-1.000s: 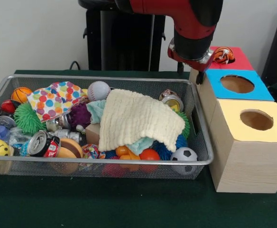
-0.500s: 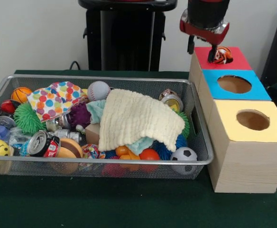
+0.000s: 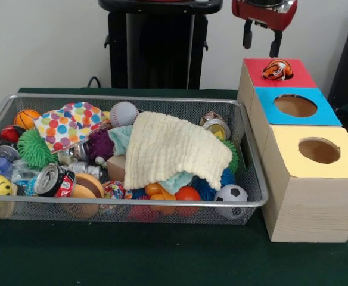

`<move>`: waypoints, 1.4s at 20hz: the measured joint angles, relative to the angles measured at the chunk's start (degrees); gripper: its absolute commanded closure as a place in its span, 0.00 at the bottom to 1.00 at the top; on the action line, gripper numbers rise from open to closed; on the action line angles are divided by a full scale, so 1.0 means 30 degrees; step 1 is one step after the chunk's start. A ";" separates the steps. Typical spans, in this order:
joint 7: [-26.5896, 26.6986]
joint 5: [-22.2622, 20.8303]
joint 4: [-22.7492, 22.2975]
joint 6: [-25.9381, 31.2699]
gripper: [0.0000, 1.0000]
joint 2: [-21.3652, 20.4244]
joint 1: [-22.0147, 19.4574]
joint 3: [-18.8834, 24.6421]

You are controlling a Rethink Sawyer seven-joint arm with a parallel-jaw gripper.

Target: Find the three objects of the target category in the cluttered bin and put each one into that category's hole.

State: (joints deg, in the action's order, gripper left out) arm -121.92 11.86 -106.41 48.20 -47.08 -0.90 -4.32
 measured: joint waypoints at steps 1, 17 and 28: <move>0.0000 0.0012 -0.0011 0.0000 0.00 -0.0045 -0.0037 0.0000; 0.0000 0.0246 -0.1368 -0.1775 0.00 0.0711 -0.0917 0.0073; 0.0000 0.0275 -0.1912 -0.4464 0.00 0.2102 -0.0952 0.0507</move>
State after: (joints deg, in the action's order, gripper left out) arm -121.92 12.69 -112.14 34.81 -40.77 -3.76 -2.80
